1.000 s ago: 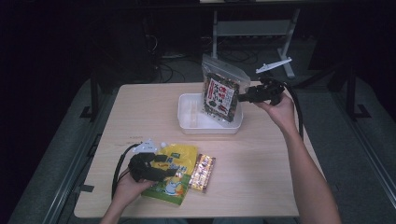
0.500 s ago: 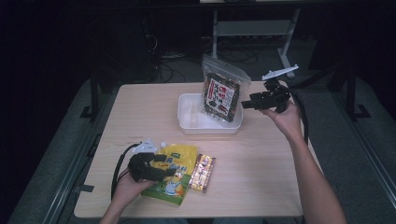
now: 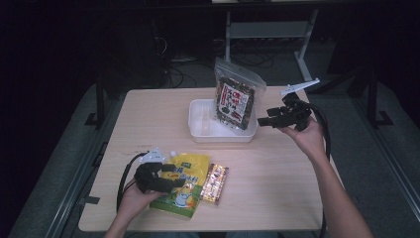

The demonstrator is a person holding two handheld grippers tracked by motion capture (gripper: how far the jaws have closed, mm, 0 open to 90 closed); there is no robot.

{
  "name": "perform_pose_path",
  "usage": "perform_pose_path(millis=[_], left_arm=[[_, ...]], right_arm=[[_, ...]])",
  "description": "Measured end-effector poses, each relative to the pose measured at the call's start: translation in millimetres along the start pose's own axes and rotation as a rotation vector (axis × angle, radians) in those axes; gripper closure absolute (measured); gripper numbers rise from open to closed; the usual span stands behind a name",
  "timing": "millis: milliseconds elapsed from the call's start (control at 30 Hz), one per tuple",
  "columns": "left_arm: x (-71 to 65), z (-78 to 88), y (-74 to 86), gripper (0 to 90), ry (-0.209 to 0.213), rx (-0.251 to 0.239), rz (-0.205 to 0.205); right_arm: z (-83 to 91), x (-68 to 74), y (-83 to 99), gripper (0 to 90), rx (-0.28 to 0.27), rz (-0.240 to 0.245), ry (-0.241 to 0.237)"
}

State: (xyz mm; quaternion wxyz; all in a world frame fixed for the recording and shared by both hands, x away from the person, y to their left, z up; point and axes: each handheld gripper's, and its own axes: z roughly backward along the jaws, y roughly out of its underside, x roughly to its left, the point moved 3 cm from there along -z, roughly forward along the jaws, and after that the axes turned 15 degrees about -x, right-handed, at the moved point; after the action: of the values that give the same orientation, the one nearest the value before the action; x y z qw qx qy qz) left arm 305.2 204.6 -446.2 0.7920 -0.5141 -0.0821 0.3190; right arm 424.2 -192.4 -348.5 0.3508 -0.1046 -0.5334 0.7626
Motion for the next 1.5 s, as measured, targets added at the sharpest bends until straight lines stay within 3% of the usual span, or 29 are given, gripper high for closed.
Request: perform_pose_path(millis=[700, 1167, 1500], left_arm=[[3.9, 6.7, -0.4, 25.7, -0.03, -0.006, -0.003], [6.8, 10.3, 0.8, 25.8, -0.052, -0.005, -0.004], [6.6, 8.4, 2.1, 26.2, -0.059, 0.017, -0.019]], right_arm=[[-20.5, 48.7, 19.4, 29.0, 0.034, 0.033, -0.103], [-61.8, 83.8, 34.1, 28.2, 0.125, 0.054, -0.188], [-87.7, 95.4, 34.8, 30.1, 0.19, 0.068, -0.176]])
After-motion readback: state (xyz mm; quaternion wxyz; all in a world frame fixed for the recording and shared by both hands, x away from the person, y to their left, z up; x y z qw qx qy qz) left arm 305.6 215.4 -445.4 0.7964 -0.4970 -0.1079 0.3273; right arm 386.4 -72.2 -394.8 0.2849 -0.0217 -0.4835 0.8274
